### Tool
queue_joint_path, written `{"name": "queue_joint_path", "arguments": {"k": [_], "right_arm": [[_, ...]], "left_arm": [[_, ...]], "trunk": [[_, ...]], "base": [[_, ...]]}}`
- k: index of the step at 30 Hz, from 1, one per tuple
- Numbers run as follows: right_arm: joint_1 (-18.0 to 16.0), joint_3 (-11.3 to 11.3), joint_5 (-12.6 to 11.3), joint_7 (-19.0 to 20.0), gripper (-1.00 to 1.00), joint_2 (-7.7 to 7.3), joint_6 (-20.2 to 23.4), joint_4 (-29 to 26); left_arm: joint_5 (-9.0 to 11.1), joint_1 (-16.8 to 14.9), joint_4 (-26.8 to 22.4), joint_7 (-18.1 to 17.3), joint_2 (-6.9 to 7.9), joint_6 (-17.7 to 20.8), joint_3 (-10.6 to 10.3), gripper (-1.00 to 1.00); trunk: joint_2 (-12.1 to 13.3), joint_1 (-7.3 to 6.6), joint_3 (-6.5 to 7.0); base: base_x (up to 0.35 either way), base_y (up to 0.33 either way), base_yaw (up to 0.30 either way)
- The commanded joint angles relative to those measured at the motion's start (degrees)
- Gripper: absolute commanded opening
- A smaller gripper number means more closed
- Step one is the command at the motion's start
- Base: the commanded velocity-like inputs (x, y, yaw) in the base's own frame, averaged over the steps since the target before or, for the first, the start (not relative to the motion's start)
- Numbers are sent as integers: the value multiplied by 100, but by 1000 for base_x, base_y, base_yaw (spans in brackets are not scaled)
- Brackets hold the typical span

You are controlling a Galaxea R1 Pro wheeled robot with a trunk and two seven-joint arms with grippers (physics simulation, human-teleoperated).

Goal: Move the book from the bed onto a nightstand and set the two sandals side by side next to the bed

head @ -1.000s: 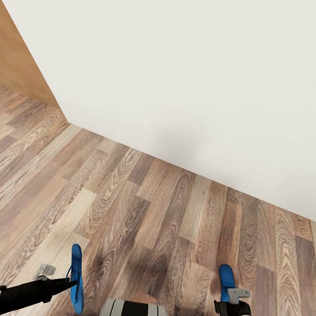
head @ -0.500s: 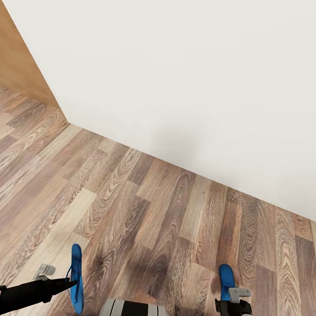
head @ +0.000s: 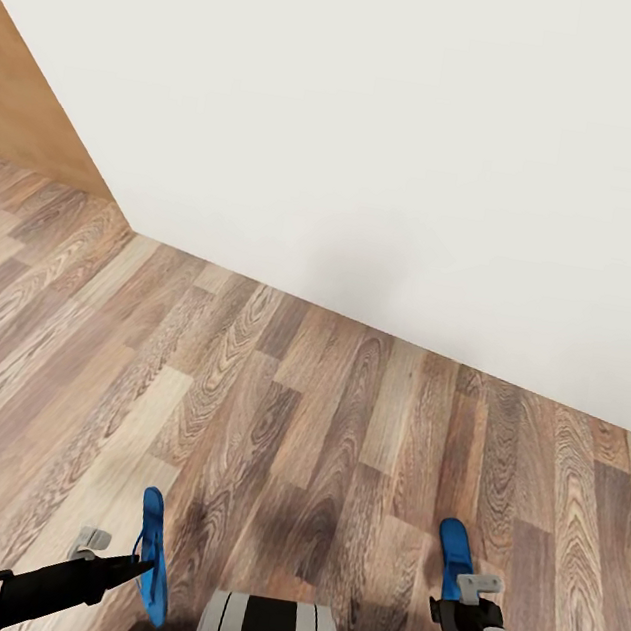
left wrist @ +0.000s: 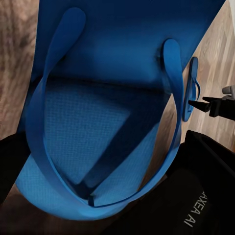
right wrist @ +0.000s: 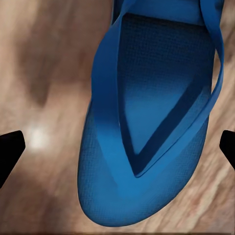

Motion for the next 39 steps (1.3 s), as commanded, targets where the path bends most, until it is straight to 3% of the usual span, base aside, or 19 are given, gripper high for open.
{"name": "queue_joint_path", "arguments": {"k": [1,39], "right_arm": [[0,-24,59,11,100,3,29,-11],[0,-16,59,7,100,12,28,-9]], "left_arm": [[-44,-7,-5,-43,-4,60,24,-100],[-44,-6,-5,-28,-14,51,30,-100]], "trunk": [[-1,-1,-4],[-1,-1,-4]], "base": [[0,0,0],[54,-17,0]]}}
